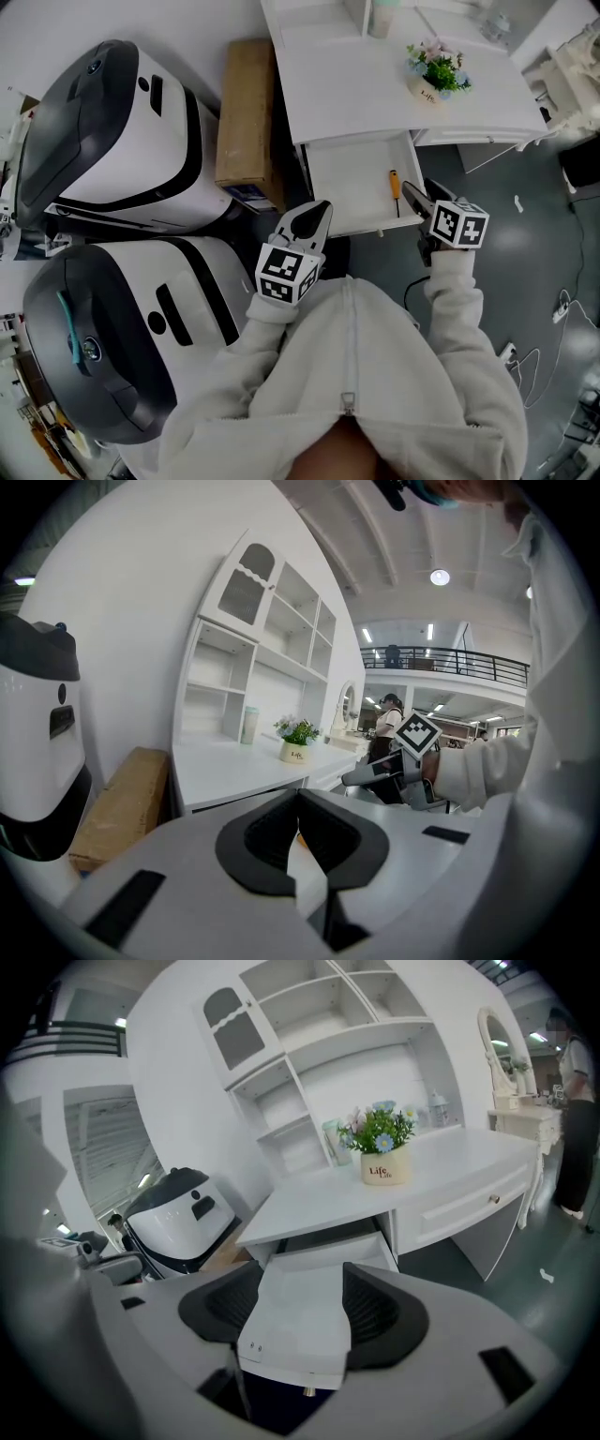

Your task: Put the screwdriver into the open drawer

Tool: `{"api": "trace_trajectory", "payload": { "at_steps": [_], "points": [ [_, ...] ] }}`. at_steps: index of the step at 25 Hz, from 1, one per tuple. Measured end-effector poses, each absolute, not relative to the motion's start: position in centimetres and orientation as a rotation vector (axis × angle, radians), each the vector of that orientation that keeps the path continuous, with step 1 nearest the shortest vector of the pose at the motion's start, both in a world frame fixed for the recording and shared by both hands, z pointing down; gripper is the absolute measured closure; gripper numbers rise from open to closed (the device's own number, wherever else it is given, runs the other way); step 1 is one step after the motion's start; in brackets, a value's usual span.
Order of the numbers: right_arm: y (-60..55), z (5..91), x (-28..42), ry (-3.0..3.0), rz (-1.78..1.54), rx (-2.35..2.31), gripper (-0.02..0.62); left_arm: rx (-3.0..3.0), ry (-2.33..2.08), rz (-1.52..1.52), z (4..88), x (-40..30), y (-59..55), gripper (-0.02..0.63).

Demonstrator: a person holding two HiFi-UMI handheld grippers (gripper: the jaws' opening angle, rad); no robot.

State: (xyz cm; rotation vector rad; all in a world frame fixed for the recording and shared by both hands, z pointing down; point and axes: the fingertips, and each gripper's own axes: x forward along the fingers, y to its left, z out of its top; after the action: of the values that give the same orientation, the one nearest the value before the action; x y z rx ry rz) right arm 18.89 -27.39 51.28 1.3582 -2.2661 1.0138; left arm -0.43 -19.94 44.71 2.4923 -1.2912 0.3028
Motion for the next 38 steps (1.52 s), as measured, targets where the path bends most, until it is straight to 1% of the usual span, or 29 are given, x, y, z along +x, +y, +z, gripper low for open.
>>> {"api": "trace_trajectory", "payload": {
  "at_steps": [18, 23, 24, 26, 28, 31, 33, 38],
  "points": [
    [-20.7, 40.5, 18.9, -2.51, 0.499, 1.693, 0.304, 2.565, -1.34, 0.235, 41.5, -0.3, -19.3, 0.589],
    [-19.7, 38.6, 17.8, -2.586, 0.385, 1.698, 0.31, 2.603, -1.338, 0.2, 40.3, 0.1, -19.6, 0.589],
    [-19.6, 38.4, 17.7, -2.588, 0.367, 1.703, 0.325, 2.611, -1.336, 0.192, 40.0, 0.1, -19.6, 0.589],
    [-19.3, 38.1, 17.7, -2.587, 0.337, 1.717, 0.386, 2.625, -1.334, 0.175, 39.6, 0.2, -19.8, 0.589],
    [-19.1, 38.2, 17.6, -2.579, 0.32, 1.723, 0.424, 2.636, -1.325, 0.162, 39.4, 0.4, -19.9, 0.589],
    [-18.7, 38.3, 17.4, -2.571, 0.302, 1.722, 0.52, 2.645, -1.307, 0.149, 39.4, 0.6, -19.9, 0.589],
    [-18.4, 38.2, 17.3, -2.574, 0.288, 1.719, 0.543, 2.646, -1.301, 0.138, 39.4, 0.7, -19.9, 0.589],
    [-17.9, 38.8, 17.7, -2.525, 0.293, 1.732, 0.56, 2.652, -1.282, 0.13, 39.5, 1.0, -19.4, 0.589]
  ]
}}
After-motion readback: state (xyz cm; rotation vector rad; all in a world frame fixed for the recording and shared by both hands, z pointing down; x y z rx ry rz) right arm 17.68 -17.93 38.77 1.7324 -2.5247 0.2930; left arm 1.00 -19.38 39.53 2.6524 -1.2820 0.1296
